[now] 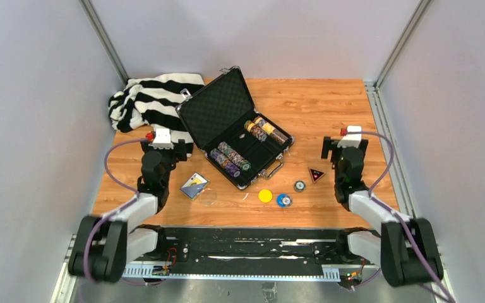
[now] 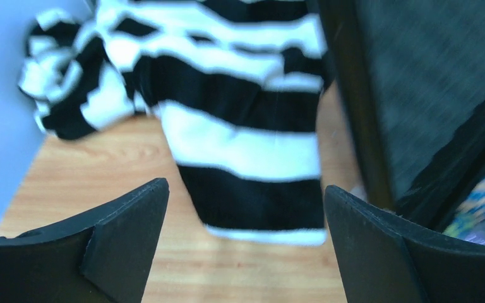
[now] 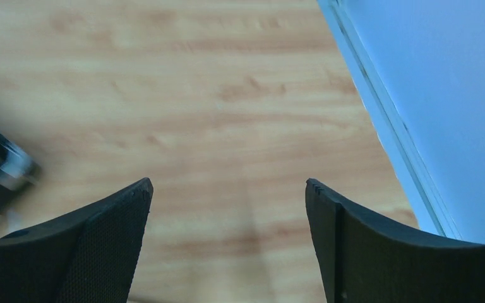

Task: Pack up texas hold em set

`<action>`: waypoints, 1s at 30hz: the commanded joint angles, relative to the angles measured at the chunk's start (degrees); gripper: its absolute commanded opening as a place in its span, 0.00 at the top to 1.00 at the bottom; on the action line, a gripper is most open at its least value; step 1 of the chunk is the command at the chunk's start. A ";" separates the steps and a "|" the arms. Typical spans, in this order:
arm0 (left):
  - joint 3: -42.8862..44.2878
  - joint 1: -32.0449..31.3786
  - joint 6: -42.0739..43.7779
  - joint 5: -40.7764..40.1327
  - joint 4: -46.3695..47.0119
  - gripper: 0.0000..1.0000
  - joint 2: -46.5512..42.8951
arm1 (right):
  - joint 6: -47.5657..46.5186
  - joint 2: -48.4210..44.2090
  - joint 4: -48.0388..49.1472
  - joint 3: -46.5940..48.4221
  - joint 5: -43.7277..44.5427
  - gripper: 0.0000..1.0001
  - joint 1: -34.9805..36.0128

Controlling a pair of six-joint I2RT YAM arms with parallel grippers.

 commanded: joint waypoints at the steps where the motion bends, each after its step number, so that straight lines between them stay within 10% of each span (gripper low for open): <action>1: 3.86 -5.54 -5.90 -13.71 -10.70 0.02 -18.89 | 15.25 -10.17 -24.87 11.52 -8.49 0.10 1.28; 5: 8.41 -6.54 -20.47 -9.57 -24.28 0.02 -28.51 | 13.16 -5.55 -32.56 21.20 -19.03 0.11 3.38; 15: 16.08 -10.18 -18.00 0.85 -39.54 0.02 -22.68 | 14.06 2.03 -43.05 29.12 -19.31 0.13 5.52; 24: 28.40 -34.13 -6.34 -27.73 -56.31 0.02 -11.26 | 12.18 -5.14 -59.83 26.89 -12.22 0.13 10.65; 30: 27.31 -34.88 -19.96 -28.09 -52.97 0.02 -9.00 | 15.29 -11.11 -65.33 24.96 0.26 0.16 23.25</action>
